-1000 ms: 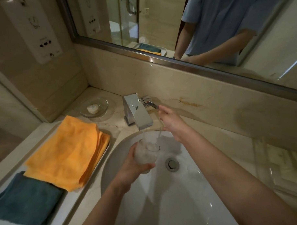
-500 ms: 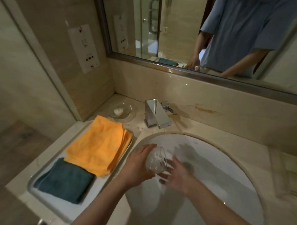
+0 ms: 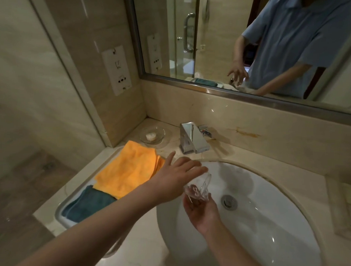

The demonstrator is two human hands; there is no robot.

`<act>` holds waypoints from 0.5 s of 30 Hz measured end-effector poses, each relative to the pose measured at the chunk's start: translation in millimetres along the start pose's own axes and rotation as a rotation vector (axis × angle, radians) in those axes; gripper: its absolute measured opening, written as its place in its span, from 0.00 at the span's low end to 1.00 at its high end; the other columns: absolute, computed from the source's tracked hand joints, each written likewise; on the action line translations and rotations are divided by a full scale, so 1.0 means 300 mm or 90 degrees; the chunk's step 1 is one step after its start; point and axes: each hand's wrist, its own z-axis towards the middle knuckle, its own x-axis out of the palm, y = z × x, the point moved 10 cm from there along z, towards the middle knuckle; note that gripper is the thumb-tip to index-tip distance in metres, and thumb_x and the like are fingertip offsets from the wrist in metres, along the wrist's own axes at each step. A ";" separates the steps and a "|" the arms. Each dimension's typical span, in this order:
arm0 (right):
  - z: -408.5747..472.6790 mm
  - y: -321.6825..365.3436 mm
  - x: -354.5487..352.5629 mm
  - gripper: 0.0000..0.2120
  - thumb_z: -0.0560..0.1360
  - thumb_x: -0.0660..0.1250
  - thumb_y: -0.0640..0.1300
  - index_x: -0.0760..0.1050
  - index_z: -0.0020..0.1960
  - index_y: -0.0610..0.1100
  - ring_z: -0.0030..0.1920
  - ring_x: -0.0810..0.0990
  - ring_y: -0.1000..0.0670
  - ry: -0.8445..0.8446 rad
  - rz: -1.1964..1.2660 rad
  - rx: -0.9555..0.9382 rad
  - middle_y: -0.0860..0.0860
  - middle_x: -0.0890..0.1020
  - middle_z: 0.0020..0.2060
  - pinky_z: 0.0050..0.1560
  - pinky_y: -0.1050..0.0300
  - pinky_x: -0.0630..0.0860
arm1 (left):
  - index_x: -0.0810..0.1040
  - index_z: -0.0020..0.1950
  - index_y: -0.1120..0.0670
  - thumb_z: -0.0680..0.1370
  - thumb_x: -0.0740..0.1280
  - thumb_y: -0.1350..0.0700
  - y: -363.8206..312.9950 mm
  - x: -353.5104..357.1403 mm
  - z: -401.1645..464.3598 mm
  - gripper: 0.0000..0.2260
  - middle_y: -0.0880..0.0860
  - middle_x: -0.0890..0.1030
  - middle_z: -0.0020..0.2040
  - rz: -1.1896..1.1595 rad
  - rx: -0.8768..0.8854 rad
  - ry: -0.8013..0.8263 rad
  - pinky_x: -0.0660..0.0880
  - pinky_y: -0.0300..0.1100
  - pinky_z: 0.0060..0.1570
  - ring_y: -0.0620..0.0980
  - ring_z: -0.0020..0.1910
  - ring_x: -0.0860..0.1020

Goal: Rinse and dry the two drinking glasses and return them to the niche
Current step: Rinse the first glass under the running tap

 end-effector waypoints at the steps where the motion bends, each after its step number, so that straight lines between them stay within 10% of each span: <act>1: 0.007 0.006 -0.004 0.25 0.82 0.48 0.52 0.76 0.46 0.36 0.40 0.81 0.43 -0.007 0.005 -0.006 0.40 0.84 0.33 0.31 0.54 0.81 | 0.53 0.75 0.46 0.73 0.64 0.63 -0.007 -0.010 0.004 0.34 0.49 0.59 0.75 0.016 0.014 -0.005 0.41 0.58 0.71 0.50 0.74 0.54; 5: 0.003 0.039 -0.025 0.23 0.81 0.51 0.53 0.76 0.43 0.39 0.35 0.82 0.47 -0.037 -0.042 -0.021 0.44 0.84 0.33 0.37 0.56 0.79 | 0.53 0.75 0.46 0.74 0.62 0.66 -0.035 0.019 0.030 0.34 0.50 0.58 0.75 0.105 0.064 0.021 0.39 0.58 0.71 0.52 0.74 0.55; 9: -0.029 0.100 -0.067 0.09 0.79 0.59 0.46 0.74 0.58 0.49 0.54 0.75 0.49 -0.124 -0.404 -0.065 0.50 0.77 0.55 0.57 0.51 0.68 | 0.69 0.67 0.43 0.62 0.76 0.57 -0.092 0.078 0.034 0.36 0.48 0.74 0.65 0.265 0.143 0.038 0.52 0.60 0.67 0.51 0.64 0.73; 12: -0.053 0.193 -0.071 0.36 0.77 0.57 0.31 0.47 0.76 0.54 0.73 0.59 0.47 -0.159 -0.716 -0.205 0.50 0.54 0.76 0.70 0.49 0.61 | 0.74 0.62 0.42 0.53 0.81 0.51 -0.107 0.104 0.041 0.38 0.46 0.79 0.58 0.300 0.173 0.020 0.63 0.57 0.65 0.49 0.57 0.78; 15: -0.065 0.135 -0.042 0.40 0.77 0.56 0.29 0.41 0.75 0.60 0.66 0.68 0.49 -0.017 -0.677 -0.142 0.51 0.58 0.75 0.60 0.53 0.69 | 0.69 0.63 0.43 0.51 0.81 0.51 -0.111 0.105 0.056 0.42 0.46 0.79 0.58 0.269 0.178 -0.003 0.71 0.53 0.61 0.49 0.57 0.78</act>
